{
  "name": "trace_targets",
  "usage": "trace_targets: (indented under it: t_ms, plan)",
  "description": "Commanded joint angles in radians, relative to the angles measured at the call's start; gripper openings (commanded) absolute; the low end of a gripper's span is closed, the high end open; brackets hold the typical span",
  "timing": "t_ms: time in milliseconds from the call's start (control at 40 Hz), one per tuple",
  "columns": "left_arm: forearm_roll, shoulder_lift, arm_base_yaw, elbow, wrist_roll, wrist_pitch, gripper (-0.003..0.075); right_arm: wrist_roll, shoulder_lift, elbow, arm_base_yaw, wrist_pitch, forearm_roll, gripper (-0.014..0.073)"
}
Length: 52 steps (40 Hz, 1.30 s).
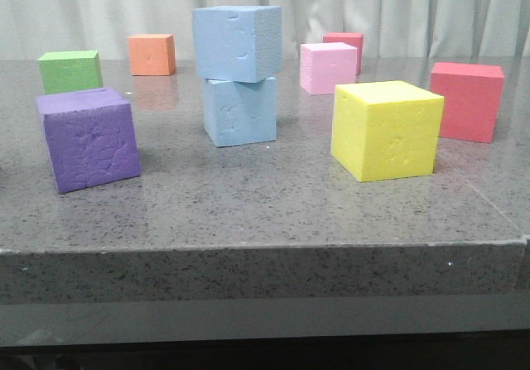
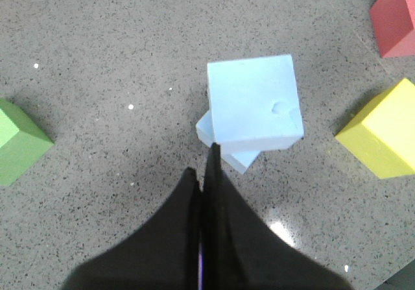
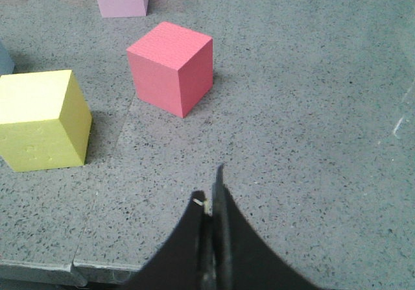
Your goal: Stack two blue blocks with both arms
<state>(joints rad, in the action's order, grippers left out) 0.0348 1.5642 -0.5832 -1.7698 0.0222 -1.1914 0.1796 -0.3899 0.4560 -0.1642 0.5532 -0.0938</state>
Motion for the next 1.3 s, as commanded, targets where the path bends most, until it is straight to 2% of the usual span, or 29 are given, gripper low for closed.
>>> trace_targets:
  t_ms: [0,275,701,951,1276]
  plan:
    - [0.003,-0.132,-0.008,0.091,-0.001,0.151,-0.002,-0.008,-0.003,0.025,0.005,-0.075,-0.017,-0.0067]
    - [-0.006,-0.471,-0.008,0.553,-0.001,0.515,-0.002,-0.008,-0.003,0.025,0.005,-0.075,-0.017,-0.0067]
    - [-0.035,-0.99,-0.008,1.13,-0.001,0.927,-0.002,-0.008,-0.003,0.025,0.005,-0.075,-0.017,-0.0067]
    - [-0.04,-1.253,-0.008,1.276,-0.001,0.987,-0.002,-0.008,-0.003,0.025,0.005,-0.075,-0.017,-0.0067]
    - [-0.04,-1.3,-0.008,1.3,-0.001,0.977,-0.002,-0.008,-0.003,0.025,0.005,-0.075,-0.017,-0.0067]
